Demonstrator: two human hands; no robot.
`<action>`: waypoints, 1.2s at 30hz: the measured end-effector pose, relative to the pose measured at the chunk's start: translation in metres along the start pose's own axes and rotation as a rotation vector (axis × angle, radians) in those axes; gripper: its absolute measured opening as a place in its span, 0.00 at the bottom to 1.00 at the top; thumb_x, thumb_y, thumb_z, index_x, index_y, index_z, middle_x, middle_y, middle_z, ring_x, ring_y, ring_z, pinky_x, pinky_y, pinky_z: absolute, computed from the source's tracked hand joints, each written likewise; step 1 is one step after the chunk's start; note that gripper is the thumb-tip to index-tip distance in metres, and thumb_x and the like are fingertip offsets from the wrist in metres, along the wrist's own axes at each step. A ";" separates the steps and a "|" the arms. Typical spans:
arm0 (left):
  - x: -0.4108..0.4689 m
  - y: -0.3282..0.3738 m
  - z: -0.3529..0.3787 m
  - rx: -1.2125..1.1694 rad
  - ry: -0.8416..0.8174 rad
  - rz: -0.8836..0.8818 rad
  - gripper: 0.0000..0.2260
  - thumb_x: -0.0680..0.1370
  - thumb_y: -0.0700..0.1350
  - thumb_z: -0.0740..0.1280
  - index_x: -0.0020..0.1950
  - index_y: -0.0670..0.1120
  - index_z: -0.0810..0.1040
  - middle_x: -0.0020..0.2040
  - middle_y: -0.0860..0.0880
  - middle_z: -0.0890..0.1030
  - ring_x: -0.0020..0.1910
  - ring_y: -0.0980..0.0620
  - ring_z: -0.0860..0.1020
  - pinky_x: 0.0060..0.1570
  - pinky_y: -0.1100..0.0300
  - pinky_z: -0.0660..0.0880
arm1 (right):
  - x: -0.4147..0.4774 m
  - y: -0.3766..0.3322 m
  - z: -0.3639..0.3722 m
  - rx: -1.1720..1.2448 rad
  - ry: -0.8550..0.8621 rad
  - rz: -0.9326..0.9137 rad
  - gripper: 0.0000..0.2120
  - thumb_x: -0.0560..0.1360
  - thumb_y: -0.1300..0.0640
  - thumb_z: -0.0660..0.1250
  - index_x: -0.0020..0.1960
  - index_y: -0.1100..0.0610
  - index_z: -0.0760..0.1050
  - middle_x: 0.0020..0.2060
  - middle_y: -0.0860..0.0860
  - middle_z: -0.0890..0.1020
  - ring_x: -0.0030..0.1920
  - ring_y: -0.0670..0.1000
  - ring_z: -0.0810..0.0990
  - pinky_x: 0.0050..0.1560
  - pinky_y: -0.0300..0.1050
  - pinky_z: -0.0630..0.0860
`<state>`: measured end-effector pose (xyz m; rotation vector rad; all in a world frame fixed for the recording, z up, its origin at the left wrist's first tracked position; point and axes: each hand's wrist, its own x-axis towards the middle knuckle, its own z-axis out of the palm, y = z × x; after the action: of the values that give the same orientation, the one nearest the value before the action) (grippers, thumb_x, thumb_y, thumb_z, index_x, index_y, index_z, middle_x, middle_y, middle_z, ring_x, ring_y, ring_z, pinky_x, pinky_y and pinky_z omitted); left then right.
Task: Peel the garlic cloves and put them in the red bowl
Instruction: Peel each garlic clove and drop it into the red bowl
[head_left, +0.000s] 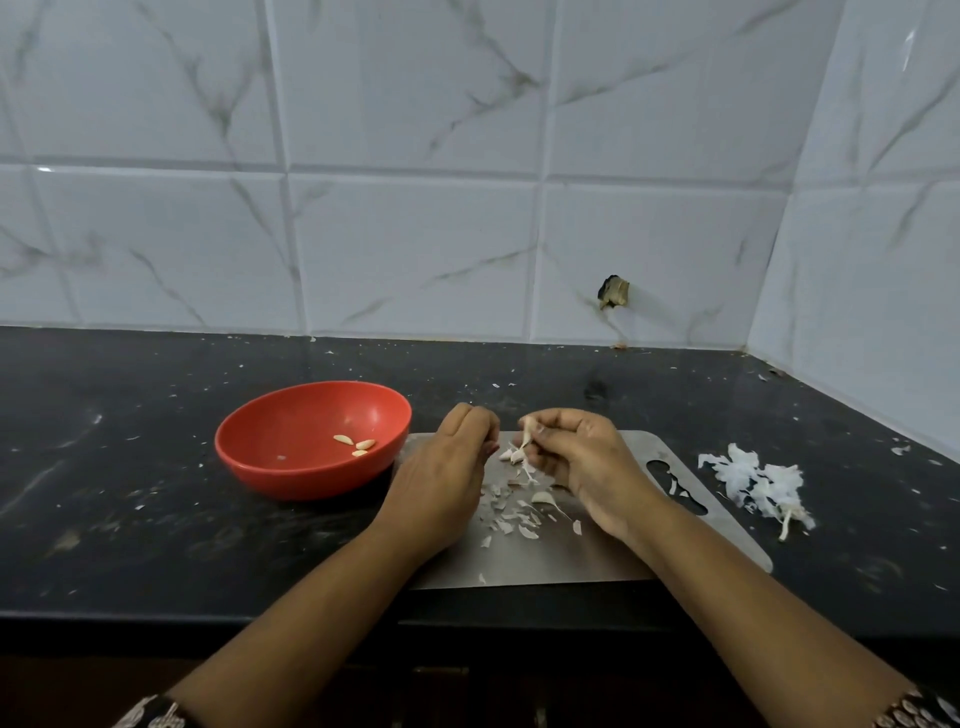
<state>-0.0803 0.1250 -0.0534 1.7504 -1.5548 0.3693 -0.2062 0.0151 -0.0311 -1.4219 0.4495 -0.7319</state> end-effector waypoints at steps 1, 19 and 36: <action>0.000 -0.002 0.000 -0.024 0.013 -0.014 0.05 0.81 0.41 0.60 0.48 0.50 0.68 0.46 0.55 0.71 0.37 0.54 0.71 0.34 0.55 0.70 | 0.001 -0.001 -0.002 0.037 0.031 0.001 0.06 0.78 0.67 0.63 0.49 0.64 0.80 0.37 0.56 0.83 0.34 0.45 0.79 0.38 0.36 0.78; -0.001 0.000 -0.007 -0.169 0.145 -0.053 0.04 0.75 0.45 0.71 0.46 0.54 0.78 0.44 0.59 0.80 0.33 0.56 0.74 0.35 0.61 0.73 | -0.007 -0.002 0.003 -0.103 -0.190 0.043 0.06 0.79 0.63 0.64 0.51 0.64 0.79 0.37 0.54 0.83 0.36 0.46 0.80 0.38 0.36 0.78; 0.000 -0.002 -0.006 -0.195 0.162 -0.072 0.04 0.74 0.45 0.71 0.43 0.52 0.77 0.41 0.59 0.78 0.37 0.56 0.74 0.35 0.66 0.70 | -0.007 0.003 0.001 -0.260 -0.158 -0.132 0.05 0.76 0.63 0.68 0.50 0.61 0.81 0.36 0.53 0.84 0.36 0.47 0.80 0.39 0.37 0.77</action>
<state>-0.0766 0.1290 -0.0497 1.5807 -1.3624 0.3050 -0.2101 0.0210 -0.0354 -1.7534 0.3383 -0.6780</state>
